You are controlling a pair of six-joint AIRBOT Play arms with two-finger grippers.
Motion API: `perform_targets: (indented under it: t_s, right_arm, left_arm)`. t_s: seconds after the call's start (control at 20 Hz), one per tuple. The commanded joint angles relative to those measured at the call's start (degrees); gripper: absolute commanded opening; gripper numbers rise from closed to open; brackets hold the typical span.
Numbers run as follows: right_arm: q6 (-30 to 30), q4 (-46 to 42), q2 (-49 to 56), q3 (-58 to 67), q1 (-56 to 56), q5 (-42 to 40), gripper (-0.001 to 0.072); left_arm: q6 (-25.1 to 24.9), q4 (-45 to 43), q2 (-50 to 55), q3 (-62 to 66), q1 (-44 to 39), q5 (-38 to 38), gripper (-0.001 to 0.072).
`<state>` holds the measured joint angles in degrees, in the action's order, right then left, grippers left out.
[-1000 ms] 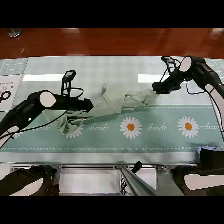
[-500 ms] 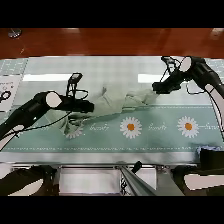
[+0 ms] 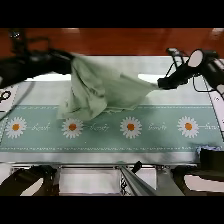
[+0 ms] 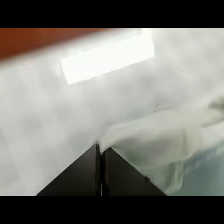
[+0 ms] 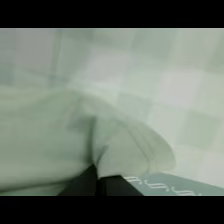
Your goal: Fold the shirts.
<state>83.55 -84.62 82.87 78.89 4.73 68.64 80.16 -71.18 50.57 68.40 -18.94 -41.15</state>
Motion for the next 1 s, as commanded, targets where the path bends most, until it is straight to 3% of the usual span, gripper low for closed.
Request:
perform_targets:
  t_s: [0.0, 0.25, 0.6, 0.8, 0.95]
  right_arm:
    - [0.33, -9.07, -8.57, 4.46, -0.04, -0.92, 0.0015]
    - [0.46, -9.77, -23.28, 16.59, -0.02, -6.25, 0.0015]
    - [2.19, -7.23, -36.39, 29.97, -0.02, -6.75, 0.0015]
    - [2.05, -9.44, -37.83, 30.14, -0.02, 2.91, 0.0015]
    - [-0.98, -10.6, -34.77, 30.14, -0.02, 14.99, 0.0015]
  left_arm:
    - [0.02, -3.85, -7.8, 9.51, 4.81, 0.61, 0.0024]
    - [0.07, -3.82, -15.65, 18.62, 8.63, 0.66, 0.0024]
    - [0.72, 6.16, -21.46, 22.25, 8.57, 0.48, 0.0024]
    - [6.78, 6.69, -20.92, 21.9, 8.57, -11.37, 0.0024]
    - [15.76, 6.69, -20.17, 19.12, 8.57, -23.15, 0.0024]
